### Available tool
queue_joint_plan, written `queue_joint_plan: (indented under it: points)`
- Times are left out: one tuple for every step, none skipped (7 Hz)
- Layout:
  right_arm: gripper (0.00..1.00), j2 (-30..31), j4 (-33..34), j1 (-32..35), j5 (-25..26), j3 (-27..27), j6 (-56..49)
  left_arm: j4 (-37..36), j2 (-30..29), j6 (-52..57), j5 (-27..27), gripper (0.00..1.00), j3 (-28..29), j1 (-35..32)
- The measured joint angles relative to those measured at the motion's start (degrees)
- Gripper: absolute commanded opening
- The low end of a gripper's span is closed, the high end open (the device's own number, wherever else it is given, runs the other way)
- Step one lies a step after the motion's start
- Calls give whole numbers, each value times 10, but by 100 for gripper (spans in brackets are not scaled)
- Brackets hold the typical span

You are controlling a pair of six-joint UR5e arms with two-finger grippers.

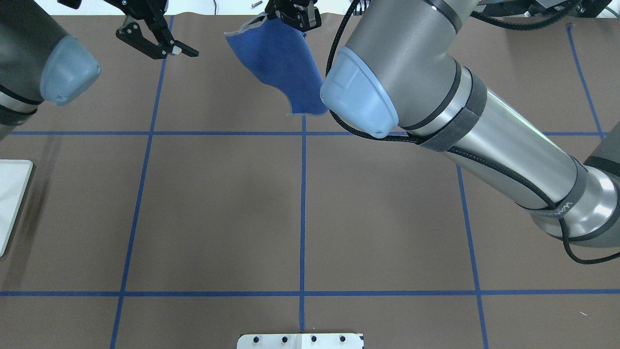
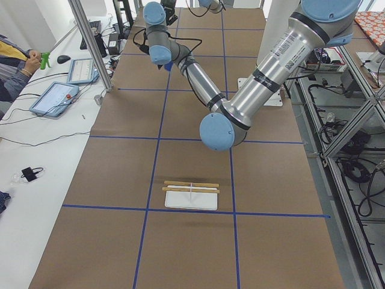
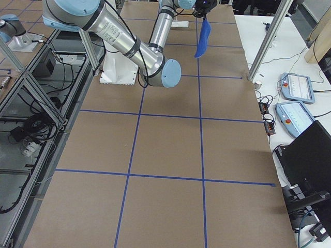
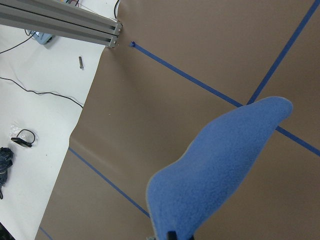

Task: Hang towel on rack

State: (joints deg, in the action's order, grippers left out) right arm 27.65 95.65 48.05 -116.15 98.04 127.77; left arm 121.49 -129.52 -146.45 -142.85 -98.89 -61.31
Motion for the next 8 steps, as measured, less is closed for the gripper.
queue_joint_plan:
  points:
    - [0,-5,0,-1,0,0,6,7,-1,-7,13,98,0,8]
    - [0,-9,0,-2,0,0,10,10,-1,-10,19,98,-1,11]
    - [0,-10,0,-3,0,0,14,12,-2,-12,22,98,-1,13]
    - [0,-12,0,-4,0,0,18,12,-4,-12,23,97,-1,14]
    - [0,-15,0,-5,0,0,20,13,-5,-12,24,92,-1,15]
    - [0,-17,0,-5,0,0,21,16,-5,-15,24,80,-1,16]
    - [0,-19,0,-6,0,0,22,20,-6,-18,24,67,-1,17]
    - [0,-21,0,-8,0,-1,22,23,-6,-23,25,60,-1,18]
